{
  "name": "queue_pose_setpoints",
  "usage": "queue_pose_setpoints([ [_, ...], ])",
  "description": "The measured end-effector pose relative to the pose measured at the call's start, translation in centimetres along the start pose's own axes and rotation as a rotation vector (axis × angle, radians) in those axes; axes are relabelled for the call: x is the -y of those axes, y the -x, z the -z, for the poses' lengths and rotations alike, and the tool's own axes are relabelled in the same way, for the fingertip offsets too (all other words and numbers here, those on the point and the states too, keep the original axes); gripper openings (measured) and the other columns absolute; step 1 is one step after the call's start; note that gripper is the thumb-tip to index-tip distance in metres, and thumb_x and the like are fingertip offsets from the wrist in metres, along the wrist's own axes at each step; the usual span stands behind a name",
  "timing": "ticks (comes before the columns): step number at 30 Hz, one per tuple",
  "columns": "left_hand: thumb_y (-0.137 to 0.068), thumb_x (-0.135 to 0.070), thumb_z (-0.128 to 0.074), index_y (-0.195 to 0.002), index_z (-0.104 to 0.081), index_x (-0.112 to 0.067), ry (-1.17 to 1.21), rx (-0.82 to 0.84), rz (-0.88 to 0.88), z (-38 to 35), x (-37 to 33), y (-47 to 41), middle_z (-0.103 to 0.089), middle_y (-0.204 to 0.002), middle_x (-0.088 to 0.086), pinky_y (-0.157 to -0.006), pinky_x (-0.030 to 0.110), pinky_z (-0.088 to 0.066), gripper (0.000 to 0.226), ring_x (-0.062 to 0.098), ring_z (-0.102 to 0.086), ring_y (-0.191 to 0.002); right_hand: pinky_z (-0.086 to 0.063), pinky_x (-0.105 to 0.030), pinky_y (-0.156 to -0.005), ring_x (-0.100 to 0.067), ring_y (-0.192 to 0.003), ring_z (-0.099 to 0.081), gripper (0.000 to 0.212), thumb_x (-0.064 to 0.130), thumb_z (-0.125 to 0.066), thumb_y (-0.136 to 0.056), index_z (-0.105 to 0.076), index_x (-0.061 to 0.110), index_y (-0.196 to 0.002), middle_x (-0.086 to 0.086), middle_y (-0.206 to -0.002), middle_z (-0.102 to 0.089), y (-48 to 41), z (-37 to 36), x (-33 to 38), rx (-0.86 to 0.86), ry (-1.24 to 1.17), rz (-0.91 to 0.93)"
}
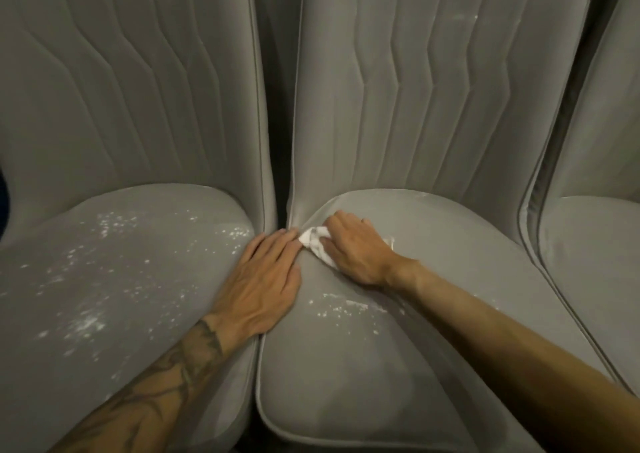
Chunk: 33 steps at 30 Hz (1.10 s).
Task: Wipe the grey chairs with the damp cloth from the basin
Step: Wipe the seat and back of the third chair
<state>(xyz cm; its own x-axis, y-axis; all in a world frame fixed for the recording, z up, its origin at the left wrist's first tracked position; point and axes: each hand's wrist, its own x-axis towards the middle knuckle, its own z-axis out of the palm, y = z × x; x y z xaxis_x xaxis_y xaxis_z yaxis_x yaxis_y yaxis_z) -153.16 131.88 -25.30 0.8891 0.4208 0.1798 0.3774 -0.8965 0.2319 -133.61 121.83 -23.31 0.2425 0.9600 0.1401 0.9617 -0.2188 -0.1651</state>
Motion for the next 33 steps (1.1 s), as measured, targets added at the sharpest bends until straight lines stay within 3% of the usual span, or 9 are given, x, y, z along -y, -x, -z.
queue_pose_setpoints([
  [2, -0.105, -0.035, -0.023, -0.16, -0.039, -0.016, -0.007, 0.003, -0.001, 0.0, 0.0, 0.0, -0.039, -0.166, 0.002, -0.132, 0.033, -0.006, 0.06, 0.016, -0.034, -0.153, -0.033, -0.041, -0.089, -0.029, -0.104, -0.047, 0.026, 0.037, -0.038, -0.105, -0.05, 0.015, -0.111, -0.008, -0.115, -0.05, 0.0, 0.0, 0.8, -0.017, 0.003, -0.028],
  [7, -0.103, -0.038, -0.011, -0.158, -0.042, -0.013, 0.003, 0.016, -0.02, 0.3, -0.2, -0.1, -0.037, -0.167, 0.005, -0.131, 0.034, -0.006, 0.068, 0.019, -0.033, -0.155, -0.028, -0.036, -0.077, -0.019, -0.086, -0.042, 0.02, 0.044, -0.034, -0.104, -0.043, 0.026, -0.104, 0.001, -0.101, -0.047, 5.5, -0.4, 2.9, -0.017, -0.152, 0.261],
  [12, -0.106, -0.037, -0.019, -0.159, -0.04, -0.017, -0.013, 0.008, 0.013, 0.4, -0.5, -0.2, -0.036, -0.168, 0.001, -0.131, 0.033, -0.005, 0.061, 0.015, -0.033, -0.154, -0.032, -0.041, -0.086, -0.029, -0.1, -0.047, 0.026, 0.037, -0.037, -0.106, -0.048, 0.014, -0.106, -0.008, -0.111, -0.051, 1.7, 0.6, 0.3, -0.022, 0.031, -0.006],
  [18, -0.104, -0.043, -0.014, -0.154, -0.048, -0.016, -0.025, -0.002, -0.002, 0.2, -0.4, -0.4, -0.042, -0.164, 0.003, -0.13, 0.038, -0.015, 0.066, 0.018, -0.04, -0.151, -0.024, -0.035, -0.074, -0.022, -0.083, -0.044, 0.025, 0.044, -0.036, -0.104, -0.046, 0.021, -0.098, -0.002, -0.096, -0.049, 4.7, 0.1, -0.2, -0.036, 0.0, 0.206],
  [22, -0.105, -0.042, -0.02, -0.152, -0.049, -0.02, -0.055, -0.012, 0.008, 0.0, -0.2, -0.2, -0.044, -0.163, -0.002, -0.129, 0.039, -0.018, 0.059, 0.015, -0.042, -0.148, -0.035, -0.043, -0.089, -0.03, -0.1, -0.049, 0.034, 0.047, -0.034, -0.104, -0.049, 0.017, -0.107, -0.008, -0.11, -0.052, 2.8, 2.1, -6.7, 0.004, 0.076, -0.097],
  [24, -0.106, -0.042, -0.021, -0.15, -0.051, -0.02, -0.053, -0.023, 0.002, -0.2, -0.2, -0.2, -0.046, -0.161, -0.001, -0.129, 0.039, -0.019, 0.057, 0.016, -0.044, -0.146, -0.035, -0.043, -0.089, -0.032, -0.104, -0.049, 0.032, 0.042, -0.037, -0.105, -0.05, 0.014, -0.109, -0.01, -0.113, -0.052, 3.0, 2.0, -8.4, -0.023, 0.113, -0.222],
  [27, -0.106, -0.041, -0.022, -0.149, -0.051, -0.02, -0.047, -0.036, -0.004, -0.1, -0.3, -0.1, -0.048, -0.16, -0.001, -0.128, 0.04, -0.02, 0.056, 0.017, -0.046, -0.145, -0.031, -0.041, -0.08, -0.03, -0.096, -0.047, 0.028, 0.041, -0.037, -0.104, -0.049, 0.016, -0.104, -0.009, -0.107, -0.051, 4.9, 0.4, -6.6, -0.114, 0.052, -0.126],
  [30, -0.106, -0.041, -0.024, -0.148, -0.051, -0.019, -0.06, -0.03, -0.016, -0.3, -0.2, -0.2, -0.048, -0.159, 0.0, -0.128, 0.041, -0.022, 0.055, 0.017, -0.047, -0.144, -0.03, -0.038, -0.077, -0.023, -0.088, -0.043, 0.033, 0.047, -0.027, -0.103, -0.046, 0.021, -0.101, -0.001, -0.102, -0.048, 7.2, 0.4, -5.0, -0.047, -0.023, 0.016],
  [33, -0.106, -0.041, -0.025, -0.147, -0.052, -0.019, -0.069, -0.027, -0.025, -0.2, -0.2, -0.3, -0.049, -0.159, 0.001, -0.127, 0.042, -0.022, 0.054, 0.019, -0.047, -0.144, -0.033, -0.041, -0.082, -0.026, -0.091, -0.045, 0.03, 0.044, -0.031, -0.104, -0.047, 0.018, -0.103, -0.005, -0.105, -0.049, 7.4, 2.2, -8.8, -0.048, 0.069, -0.066],
])
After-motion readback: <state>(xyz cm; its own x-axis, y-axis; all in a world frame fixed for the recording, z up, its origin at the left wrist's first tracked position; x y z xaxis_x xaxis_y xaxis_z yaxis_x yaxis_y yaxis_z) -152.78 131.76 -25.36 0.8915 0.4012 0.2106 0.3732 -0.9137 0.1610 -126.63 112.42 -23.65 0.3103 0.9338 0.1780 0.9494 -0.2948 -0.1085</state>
